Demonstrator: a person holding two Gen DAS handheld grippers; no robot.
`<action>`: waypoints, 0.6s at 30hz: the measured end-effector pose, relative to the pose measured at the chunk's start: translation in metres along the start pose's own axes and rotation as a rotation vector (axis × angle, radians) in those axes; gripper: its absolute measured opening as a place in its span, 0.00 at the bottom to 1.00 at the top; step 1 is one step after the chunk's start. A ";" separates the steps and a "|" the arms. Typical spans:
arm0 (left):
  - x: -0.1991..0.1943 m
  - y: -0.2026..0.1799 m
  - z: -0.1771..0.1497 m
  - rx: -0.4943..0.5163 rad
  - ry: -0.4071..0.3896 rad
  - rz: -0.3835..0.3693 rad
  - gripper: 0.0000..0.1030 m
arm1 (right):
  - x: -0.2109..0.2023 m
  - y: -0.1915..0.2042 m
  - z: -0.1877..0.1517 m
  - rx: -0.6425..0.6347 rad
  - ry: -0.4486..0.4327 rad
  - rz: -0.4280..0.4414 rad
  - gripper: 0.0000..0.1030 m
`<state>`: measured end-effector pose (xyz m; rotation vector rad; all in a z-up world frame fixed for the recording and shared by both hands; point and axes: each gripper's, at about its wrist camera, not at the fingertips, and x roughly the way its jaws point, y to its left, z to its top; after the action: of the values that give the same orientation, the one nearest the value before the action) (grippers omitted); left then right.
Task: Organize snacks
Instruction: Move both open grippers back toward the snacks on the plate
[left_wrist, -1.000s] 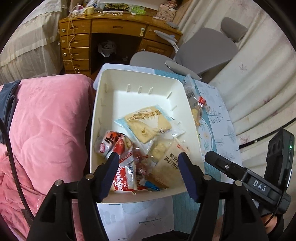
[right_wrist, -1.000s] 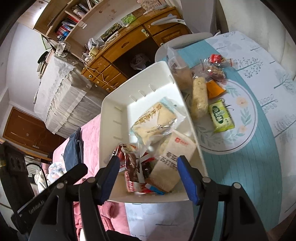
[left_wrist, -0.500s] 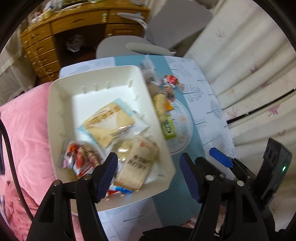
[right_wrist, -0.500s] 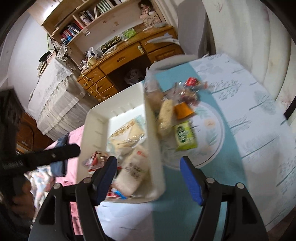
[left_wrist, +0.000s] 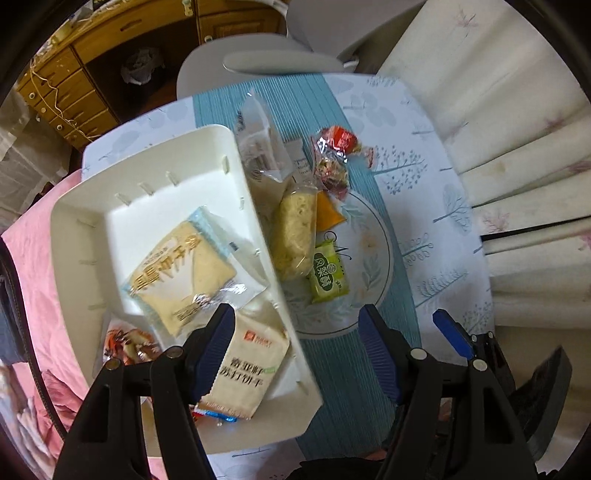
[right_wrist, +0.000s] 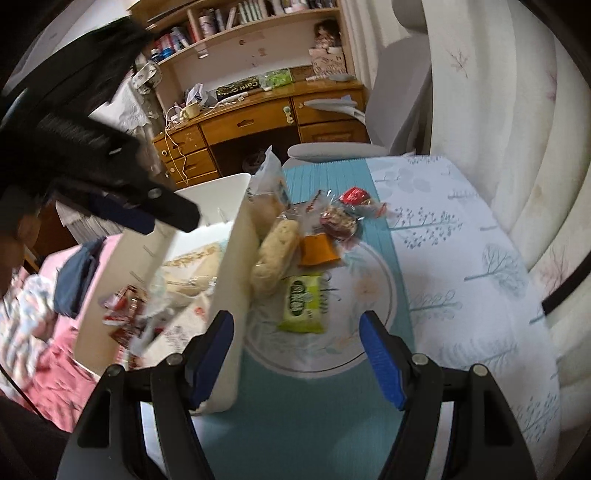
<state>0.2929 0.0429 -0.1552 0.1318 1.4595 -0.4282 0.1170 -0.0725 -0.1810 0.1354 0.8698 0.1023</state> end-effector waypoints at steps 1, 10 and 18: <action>0.004 -0.003 0.004 0.002 0.008 0.007 0.66 | 0.004 -0.002 -0.002 -0.019 -0.006 -0.007 0.69; 0.049 -0.037 0.043 0.019 0.090 0.075 0.66 | 0.034 -0.009 -0.009 -0.133 -0.043 0.004 0.69; 0.089 -0.046 0.066 0.012 0.174 0.132 0.39 | 0.065 -0.008 -0.008 -0.184 -0.034 0.052 0.69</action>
<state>0.3426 -0.0399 -0.2261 0.2792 1.6088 -0.3241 0.1526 -0.0700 -0.2358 -0.0125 0.8191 0.2278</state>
